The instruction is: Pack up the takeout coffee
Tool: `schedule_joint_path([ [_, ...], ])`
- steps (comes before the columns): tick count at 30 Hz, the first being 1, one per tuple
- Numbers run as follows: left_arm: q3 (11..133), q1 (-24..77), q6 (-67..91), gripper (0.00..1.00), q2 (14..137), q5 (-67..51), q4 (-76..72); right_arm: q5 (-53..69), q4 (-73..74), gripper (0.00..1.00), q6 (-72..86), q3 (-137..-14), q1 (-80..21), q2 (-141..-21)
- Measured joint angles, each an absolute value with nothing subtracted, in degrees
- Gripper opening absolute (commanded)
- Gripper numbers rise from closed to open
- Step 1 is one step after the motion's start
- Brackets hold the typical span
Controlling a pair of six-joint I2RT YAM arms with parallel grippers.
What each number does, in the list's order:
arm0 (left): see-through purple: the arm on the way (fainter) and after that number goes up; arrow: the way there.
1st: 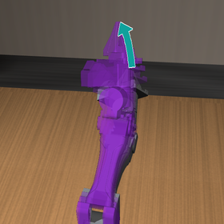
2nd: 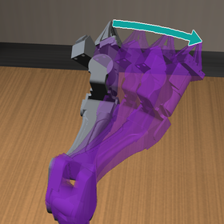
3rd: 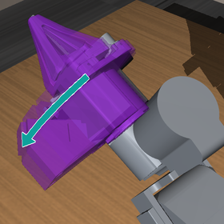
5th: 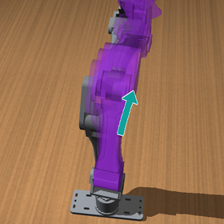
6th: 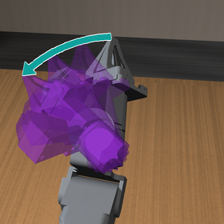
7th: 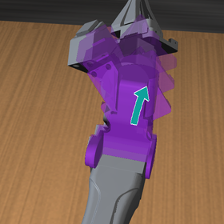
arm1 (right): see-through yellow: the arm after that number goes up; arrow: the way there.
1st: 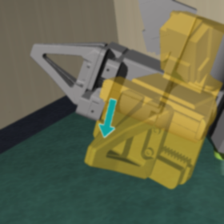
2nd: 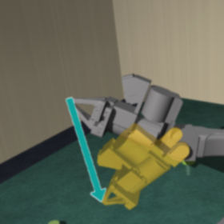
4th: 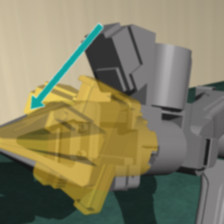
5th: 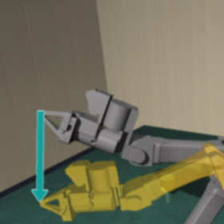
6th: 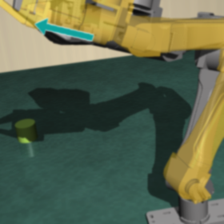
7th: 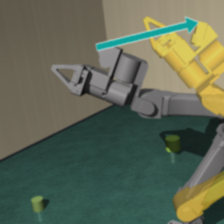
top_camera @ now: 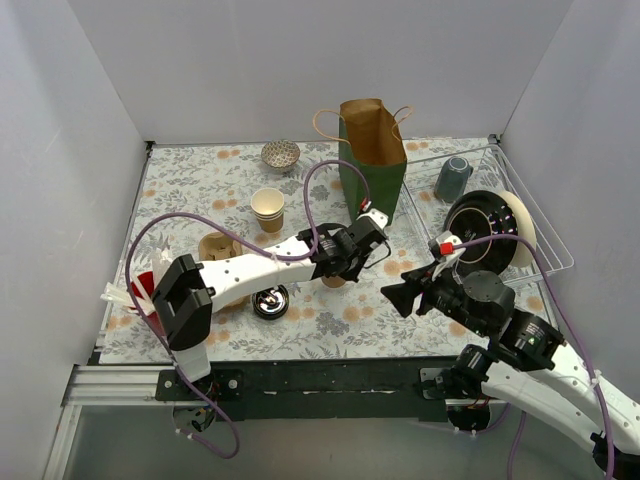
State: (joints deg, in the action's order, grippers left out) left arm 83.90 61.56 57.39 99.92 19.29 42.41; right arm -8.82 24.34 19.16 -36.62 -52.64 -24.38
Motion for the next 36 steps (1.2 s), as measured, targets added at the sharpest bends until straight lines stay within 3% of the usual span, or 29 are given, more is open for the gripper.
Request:
schedule_joint_path([
  [12,84.07,61.58,58.02,0.15,105.21,20.8,40.53,-9.41,25.69,0.71,19.27,-36.62,-52.64,-23.46],
  [20,84.07,61.58,58.22,0.45,105.27,20.58,39.99,-9.96,25.65,0.71,19.27,-36.49,-52.64,-23.14],
  [29,84.27,61.58,58.87,0.6,102.91,22.13,40.25,-9.93,25.56,0.71,19.27,-35.66,-52.64,-23.51],
  [34,86.06,61.58,62.67,0.79,98.17,28.51,43.44,-9.93,25.5,0.71,19.27,-35.55,-52.64,-23.66],
  [36,86.06,61.58,65.98,0.79,95.42,32.53,46.28,-9.91,25.41,0.71,19.27,-35.29,-52.64,-23.68],
])
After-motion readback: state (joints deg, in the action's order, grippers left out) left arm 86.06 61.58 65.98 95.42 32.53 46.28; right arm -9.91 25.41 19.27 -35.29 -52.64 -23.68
